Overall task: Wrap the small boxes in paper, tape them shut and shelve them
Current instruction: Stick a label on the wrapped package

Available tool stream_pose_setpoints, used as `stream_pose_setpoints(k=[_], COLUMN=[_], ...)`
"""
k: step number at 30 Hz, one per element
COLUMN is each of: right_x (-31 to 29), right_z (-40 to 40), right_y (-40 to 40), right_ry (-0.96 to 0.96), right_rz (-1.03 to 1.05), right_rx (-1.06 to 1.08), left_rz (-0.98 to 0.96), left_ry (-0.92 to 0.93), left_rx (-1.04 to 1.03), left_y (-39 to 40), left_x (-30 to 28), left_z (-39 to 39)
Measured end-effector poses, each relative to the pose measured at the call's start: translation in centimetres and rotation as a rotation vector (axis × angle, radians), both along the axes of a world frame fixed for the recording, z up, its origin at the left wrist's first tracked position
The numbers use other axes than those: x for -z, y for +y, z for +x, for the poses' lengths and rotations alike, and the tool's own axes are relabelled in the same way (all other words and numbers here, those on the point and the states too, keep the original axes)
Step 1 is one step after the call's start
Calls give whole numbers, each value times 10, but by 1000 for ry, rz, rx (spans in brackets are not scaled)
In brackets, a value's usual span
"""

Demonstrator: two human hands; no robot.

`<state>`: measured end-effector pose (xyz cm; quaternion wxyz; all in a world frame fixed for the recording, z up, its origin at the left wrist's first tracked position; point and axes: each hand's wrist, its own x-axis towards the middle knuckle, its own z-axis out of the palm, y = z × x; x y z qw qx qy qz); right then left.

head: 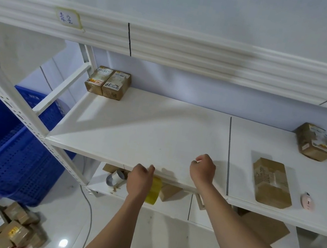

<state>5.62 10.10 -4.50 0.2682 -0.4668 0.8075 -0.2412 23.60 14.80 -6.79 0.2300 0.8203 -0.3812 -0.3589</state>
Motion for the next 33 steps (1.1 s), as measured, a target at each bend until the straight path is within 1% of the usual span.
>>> stream_pose_setpoints(k=[2, 4, 6, 9, 11, 14, 17, 20, 23, 27, 30, 33], right_x=[1, 6, 12, 27, 39, 50, 50, 49, 51, 58, 61, 60], right_z=[-15, -25, -32, -41, -44, -45, -43, -38, -37, -41, -44, -49], right_y=[11, 24, 38, 59, 71, 82, 84, 81, 78, 81, 85, 90], right_ry=[-126, -250, -390, -506, -652, -882, -983, -998, -942, -779, -627, -526], right_rz=[25, 50, 67, 122, 200, 300, 318, 300, 259, 207, 160, 89], right_rx=[86, 182, 329, 474, 512, 485, 437, 446, 431, 311, 186, 106], left_rz=[-58, -74, -41, 50, 98, 143, 179, 215, 228, 233, 220, 199], left_ry=[59, 172, 312, 487, 551, 628, 702, 771, 782, 760, 694, 632], left_rx=[29, 62, 89, 141, 146, 116, 96, 102, 98, 111, 128, 133], left_y=[-1, -3, -3, 5, 14, 23, 29, 32, 31, 28, 25, 20], left_x=[-8, -11, -11, -4, -1, 6, 10, 10, 12, 14, 17, 21], left_z=[-14, -30, -45, -64, -73, -78, -77, -78, -80, -82, -85, -88])
